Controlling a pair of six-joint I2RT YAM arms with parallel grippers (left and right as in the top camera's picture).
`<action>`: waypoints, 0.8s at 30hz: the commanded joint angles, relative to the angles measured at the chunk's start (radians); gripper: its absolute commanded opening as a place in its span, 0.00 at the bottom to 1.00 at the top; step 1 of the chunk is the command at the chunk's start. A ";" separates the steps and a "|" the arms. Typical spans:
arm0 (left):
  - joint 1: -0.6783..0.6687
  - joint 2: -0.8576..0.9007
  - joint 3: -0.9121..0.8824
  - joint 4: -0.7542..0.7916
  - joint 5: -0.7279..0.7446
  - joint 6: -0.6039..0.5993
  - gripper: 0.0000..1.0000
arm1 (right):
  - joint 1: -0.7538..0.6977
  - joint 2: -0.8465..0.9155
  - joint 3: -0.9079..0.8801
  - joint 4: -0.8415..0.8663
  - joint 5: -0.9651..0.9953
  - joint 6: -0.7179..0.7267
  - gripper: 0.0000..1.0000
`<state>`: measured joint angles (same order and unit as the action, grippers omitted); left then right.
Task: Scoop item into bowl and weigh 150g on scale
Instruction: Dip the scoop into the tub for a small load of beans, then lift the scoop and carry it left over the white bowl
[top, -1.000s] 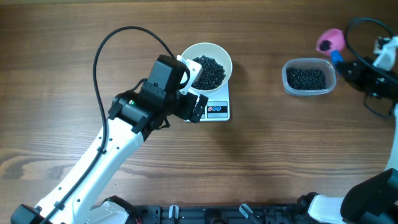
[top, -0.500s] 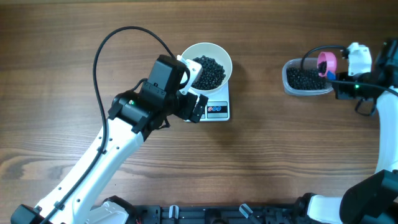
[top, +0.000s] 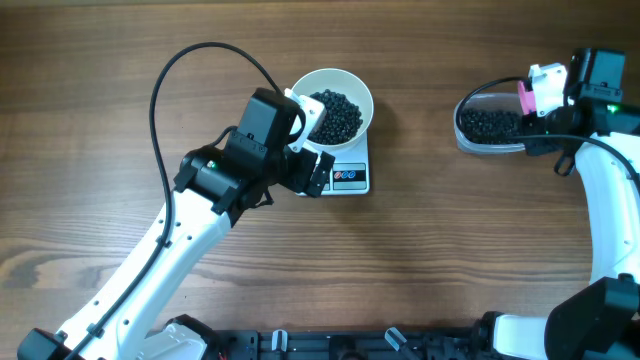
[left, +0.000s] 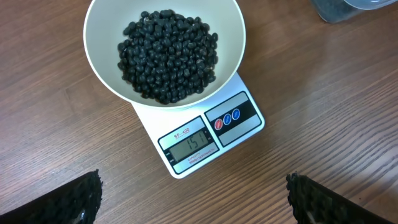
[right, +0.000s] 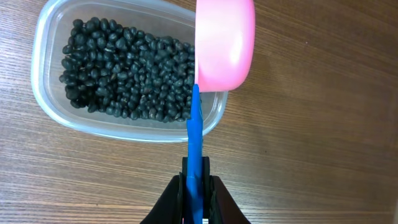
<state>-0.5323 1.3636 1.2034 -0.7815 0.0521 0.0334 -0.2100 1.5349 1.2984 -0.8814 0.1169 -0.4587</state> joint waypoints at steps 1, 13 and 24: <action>-0.007 0.006 -0.006 0.000 0.014 0.015 1.00 | 0.002 -0.022 0.005 0.005 0.021 -0.010 0.04; -0.007 0.006 -0.006 0.000 0.014 0.015 1.00 | 0.002 -0.035 0.005 0.158 -0.565 0.294 0.04; -0.007 0.006 -0.007 0.000 0.014 0.015 1.00 | 0.119 -0.035 0.005 0.599 -0.870 0.525 0.04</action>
<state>-0.5323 1.3636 1.2030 -0.7837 0.0521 0.0334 -0.1684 1.5200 1.2964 -0.2829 -0.6655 0.0307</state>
